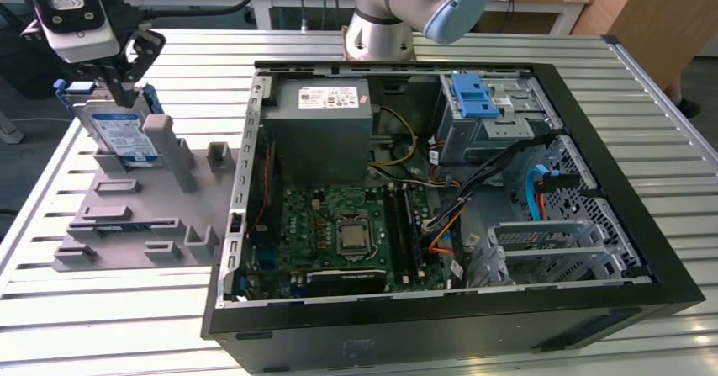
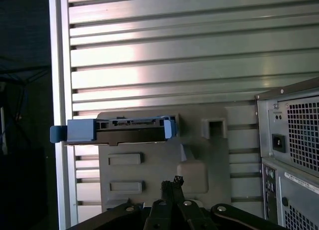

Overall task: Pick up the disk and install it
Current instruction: 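Reach for the disk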

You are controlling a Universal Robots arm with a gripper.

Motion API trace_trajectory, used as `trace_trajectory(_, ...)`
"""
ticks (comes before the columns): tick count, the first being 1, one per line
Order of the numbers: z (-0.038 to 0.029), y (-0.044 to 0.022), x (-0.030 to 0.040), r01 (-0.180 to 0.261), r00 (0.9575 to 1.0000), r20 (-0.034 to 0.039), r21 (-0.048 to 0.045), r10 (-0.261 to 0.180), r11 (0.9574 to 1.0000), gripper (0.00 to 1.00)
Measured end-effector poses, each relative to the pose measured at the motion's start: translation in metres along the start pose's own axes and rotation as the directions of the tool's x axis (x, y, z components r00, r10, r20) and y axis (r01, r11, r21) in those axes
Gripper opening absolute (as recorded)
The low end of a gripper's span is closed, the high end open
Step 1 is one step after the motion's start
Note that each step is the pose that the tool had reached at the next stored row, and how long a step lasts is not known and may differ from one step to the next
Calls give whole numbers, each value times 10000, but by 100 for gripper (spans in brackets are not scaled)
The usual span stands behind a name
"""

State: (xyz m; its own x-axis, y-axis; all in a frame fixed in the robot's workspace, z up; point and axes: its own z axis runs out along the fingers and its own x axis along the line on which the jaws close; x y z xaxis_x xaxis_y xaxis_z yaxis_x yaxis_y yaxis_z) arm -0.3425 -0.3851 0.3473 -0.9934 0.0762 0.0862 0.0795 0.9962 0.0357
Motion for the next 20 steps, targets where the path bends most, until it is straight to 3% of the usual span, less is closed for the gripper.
trace_trajectory(15, 25, -2, 21, -5, 9999, -105, 8, 5, 10000, 11)
trace_trajectory(20, 44, 7, 76, -4, 9999, -129, 9, 4, 10000, 11)
